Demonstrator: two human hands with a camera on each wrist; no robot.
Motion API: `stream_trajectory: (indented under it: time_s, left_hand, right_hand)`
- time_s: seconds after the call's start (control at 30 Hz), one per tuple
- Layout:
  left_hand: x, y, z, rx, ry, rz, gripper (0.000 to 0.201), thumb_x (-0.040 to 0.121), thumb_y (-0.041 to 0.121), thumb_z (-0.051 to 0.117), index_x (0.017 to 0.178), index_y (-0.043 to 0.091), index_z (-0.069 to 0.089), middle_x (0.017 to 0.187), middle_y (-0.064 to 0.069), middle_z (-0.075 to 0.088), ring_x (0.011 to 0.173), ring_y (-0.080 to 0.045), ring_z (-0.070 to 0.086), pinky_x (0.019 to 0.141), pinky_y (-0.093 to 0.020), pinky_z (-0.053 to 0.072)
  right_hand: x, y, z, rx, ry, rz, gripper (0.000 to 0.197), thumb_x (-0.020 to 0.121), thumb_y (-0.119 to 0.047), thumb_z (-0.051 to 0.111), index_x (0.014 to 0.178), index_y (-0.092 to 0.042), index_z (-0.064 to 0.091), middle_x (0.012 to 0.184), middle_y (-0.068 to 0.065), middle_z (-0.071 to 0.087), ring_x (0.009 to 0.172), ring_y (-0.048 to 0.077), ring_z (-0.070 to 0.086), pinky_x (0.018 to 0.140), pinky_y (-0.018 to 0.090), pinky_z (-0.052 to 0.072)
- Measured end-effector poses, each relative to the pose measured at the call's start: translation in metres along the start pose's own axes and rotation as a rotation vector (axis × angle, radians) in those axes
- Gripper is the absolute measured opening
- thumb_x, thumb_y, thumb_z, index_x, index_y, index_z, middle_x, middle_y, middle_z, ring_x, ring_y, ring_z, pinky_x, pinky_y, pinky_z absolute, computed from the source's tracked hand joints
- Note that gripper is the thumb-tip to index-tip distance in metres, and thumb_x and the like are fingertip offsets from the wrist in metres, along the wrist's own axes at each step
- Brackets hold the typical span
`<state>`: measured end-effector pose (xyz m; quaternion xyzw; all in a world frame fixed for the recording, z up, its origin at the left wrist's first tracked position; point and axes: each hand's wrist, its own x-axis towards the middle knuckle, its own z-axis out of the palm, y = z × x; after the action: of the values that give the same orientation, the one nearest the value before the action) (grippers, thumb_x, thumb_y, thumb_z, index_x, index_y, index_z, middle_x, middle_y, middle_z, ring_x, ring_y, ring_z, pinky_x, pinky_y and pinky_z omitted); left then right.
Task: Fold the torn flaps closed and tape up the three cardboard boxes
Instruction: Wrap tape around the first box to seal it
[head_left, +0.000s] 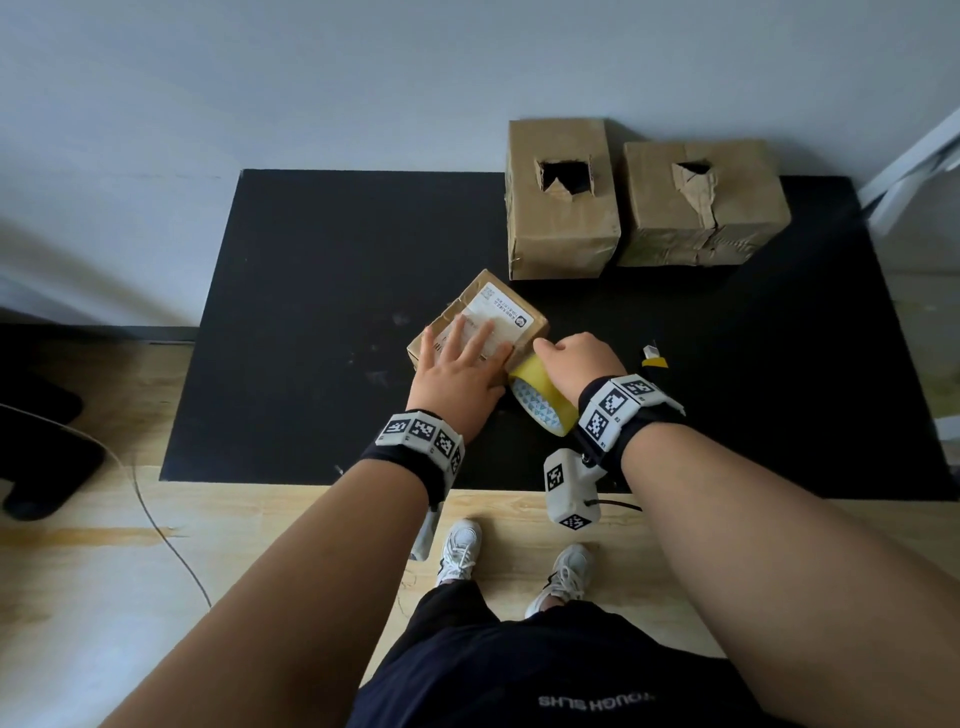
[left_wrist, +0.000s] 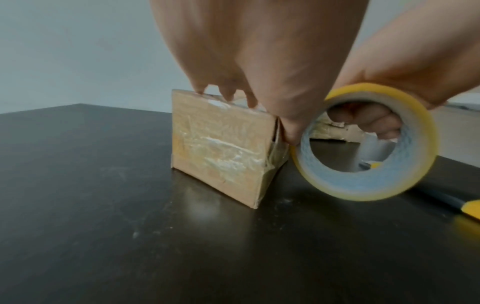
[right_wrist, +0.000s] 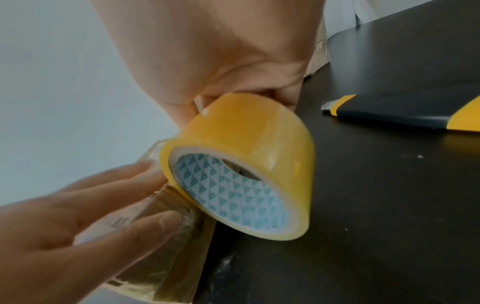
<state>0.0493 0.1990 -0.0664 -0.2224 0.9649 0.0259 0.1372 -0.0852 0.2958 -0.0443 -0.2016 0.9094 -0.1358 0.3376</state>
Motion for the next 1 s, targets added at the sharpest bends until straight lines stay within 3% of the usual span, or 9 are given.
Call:
stream_trajectory:
  time_s: [0.1,0.2,0.3,0.4,0.47,0.53,0.63,0.8,1.0]
  left_hand:
    - [-0.005,-0.007,-0.001,0.016,0.042,-0.06,0.083,0.087,0.065,0.048,0.152,0.041,0.002,0.161,-0.004,-0.016,0.146,-0.037,-0.016,0.114,-0.063,-0.007]
    - [-0.004,-0.011,-0.004,-0.175,-0.022,-0.23,0.107,0.075,0.062,0.065,0.153,0.033,-0.002,0.16,-0.011,-0.013,0.146,-0.039,-0.005,0.118,-0.058,0.013]
    - [-0.002,-0.014,-0.012,-0.373,-0.005,-0.278,0.102,0.072,0.054,0.072,0.153,0.035,0.012,0.159,-0.008,-0.001,0.142,-0.032,0.01,0.112,-0.046,0.032]
    - [0.003,-0.021,-0.025,-0.562,-0.021,-0.329,0.094,0.071,0.05,0.073,0.15,0.04,0.023,0.158,-0.002,0.011,0.141,-0.026,0.018,0.11,-0.039,0.032]
    - [0.008,-0.026,-0.031,-0.732,-0.056,-0.373,0.09,0.068,0.049,0.075,0.147,0.043,0.031,0.156,0.0,0.022,0.137,-0.023,0.03,0.11,-0.037,0.036]
    - [0.013,-0.032,-0.037,-0.989,-0.09,-0.411,0.087,0.066,0.047,0.078,0.144,0.043,0.039,0.145,0.0,0.042,0.121,-0.017,0.049,0.096,-0.031,0.045]
    - [0.016,-0.038,-0.037,-1.313,-0.14,-0.449,0.078,0.071,0.036,0.081,0.142,0.034,0.047,0.125,0.006,0.059,0.1,-0.006,0.059,0.077,-0.019,0.043]
    - [0.015,-0.041,-0.026,-1.497,-0.169,-0.518,0.069,0.07,0.032,0.08,0.135,0.037,0.056,0.116,0.002,0.068,0.1,-0.012,0.067,0.083,-0.024,0.051]
    - [0.019,-0.043,-0.023,-1.502,-0.237,-0.49,0.067,0.056,0.044,0.075,0.122,0.045,0.063,0.114,0.004,0.07,0.106,-0.014,0.066,0.103,-0.034,0.046]
  right_hand:
    - [-0.003,0.002,-0.001,0.01,-0.018,-0.004,0.047,0.101,-0.045,0.036,0.074,-0.014,0.056,0.072,0.004,0.055,0.063,0.016,0.051,0.058,0.03,0.034]
    - [-0.004,0.001,-0.002,0.03,-0.018,-0.014,0.048,0.101,-0.048,0.037,0.074,-0.014,0.057,0.072,0.004,0.055,0.064,0.016,0.052,0.06,0.031,0.035]
    - [-0.002,-0.003,-0.009,0.084,0.01,-0.034,0.049,0.099,-0.048,0.039,0.068,-0.014,0.055,0.07,0.004,0.055,0.065,0.019,0.053,0.061,0.031,0.037]
    - [-0.004,-0.01,-0.022,0.176,0.058,-0.075,0.049,0.096,-0.048,0.045,0.061,-0.014,0.049,0.066,0.006,0.053,0.066,0.024,0.053,0.057,0.031,0.035]
    - [-0.005,-0.016,-0.032,0.287,0.086,-0.112,0.05,0.092,-0.052,0.049,0.062,-0.012,0.051,0.067,0.008,0.057,0.07,0.028,0.058,0.064,0.035,0.043]
    - [-0.006,-0.026,-0.044,0.415,0.114,-0.159,0.053,0.088,-0.057,0.053,0.064,-0.01,0.056,0.07,0.008,0.062,0.072,0.027,0.062,0.07,0.036,0.048]
    - [-0.008,-0.042,-0.059,0.524,0.145,-0.257,0.047,0.088,-0.053,0.059,0.066,-0.011,0.055,0.071,0.009,0.055,0.069,0.021,0.053,0.067,0.033,0.04]
    - [-0.009,-0.048,-0.058,0.452,0.069,-0.335,0.045,0.089,-0.037,0.063,0.083,0.007,0.064,0.074,0.011,0.053,0.071,0.019,0.048,0.067,0.033,0.038]
    - [0.001,-0.048,-0.069,0.191,0.047,-0.227,0.04,0.082,-0.04,0.065,0.059,-0.01,0.053,0.061,0.002,0.051,0.062,0.021,0.052,0.057,0.03,0.038]
